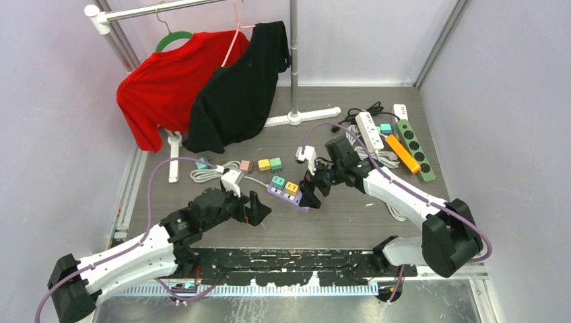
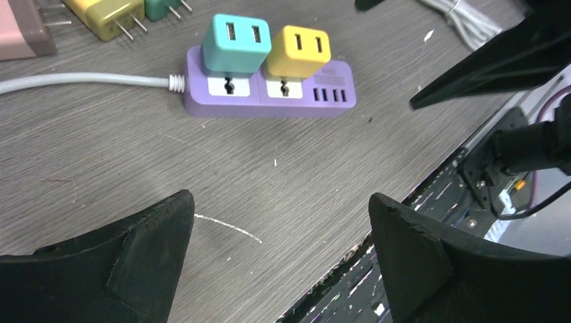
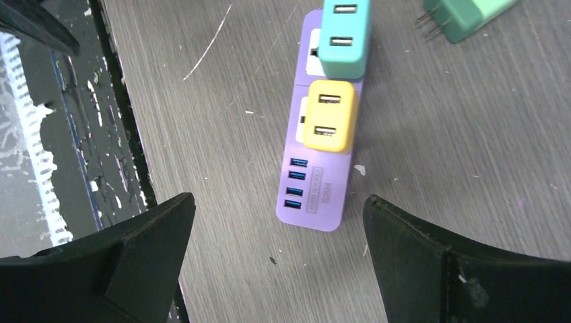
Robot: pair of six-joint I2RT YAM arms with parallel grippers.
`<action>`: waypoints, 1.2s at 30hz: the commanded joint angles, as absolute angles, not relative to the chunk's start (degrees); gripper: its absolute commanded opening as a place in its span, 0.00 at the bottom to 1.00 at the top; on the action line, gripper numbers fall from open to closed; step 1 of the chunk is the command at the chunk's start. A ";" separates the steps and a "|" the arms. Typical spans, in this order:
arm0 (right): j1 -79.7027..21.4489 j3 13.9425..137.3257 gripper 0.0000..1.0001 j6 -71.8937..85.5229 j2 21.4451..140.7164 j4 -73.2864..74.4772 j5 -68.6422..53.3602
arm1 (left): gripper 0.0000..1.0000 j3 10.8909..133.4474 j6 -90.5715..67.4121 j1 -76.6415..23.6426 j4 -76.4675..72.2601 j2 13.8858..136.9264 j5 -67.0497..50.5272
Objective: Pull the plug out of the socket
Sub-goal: Remove the plug from the socket.
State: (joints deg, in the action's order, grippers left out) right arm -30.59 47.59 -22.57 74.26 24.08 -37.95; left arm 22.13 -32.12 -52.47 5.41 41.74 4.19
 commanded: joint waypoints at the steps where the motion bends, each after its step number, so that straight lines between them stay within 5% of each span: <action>1: -34.34 50.01 1.00 -23.62 74.99 22.44 -34.09 | 1.00 20.26 -34.01 -52.47 -1.91 37.33 5.82; 12: -43.59 48.41 0.97 -18.61 80.24 8.90 -15.23 | 0.99 20.12 -33.05 -52.47 -3.28 41.68 5.02; 14: -44.39 48.83 0.89 -18.71 81.28 8.07 -13.43 | 0.99 19.41 -33.05 -52.47 -4.46 42.22 4.77; 18: -44.65 49.49 0.56 -18.88 82.35 8.18 -12.62 | 0.99 18.17 -32.05 -52.47 -5.93 41.77 4.40; 26: -44.53 49.69 0.25 -23.66 82.21 10.27 -13.09 | 0.96 16.64 -22.73 -52.47 -9.11 41.23 1.20; 36: -34.52 49.81 0.13 -45.64 76.26 30.18 -33.48 | 0.96 12.79 -12.64 -52.55 -18.88 38.76 -7.12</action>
State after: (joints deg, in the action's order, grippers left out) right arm -38.48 48.29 -32.29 81.23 19.03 -22.98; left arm 14.74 -18.41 -52.47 -8.49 39.72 -1.80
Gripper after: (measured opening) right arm 0.370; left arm 0.961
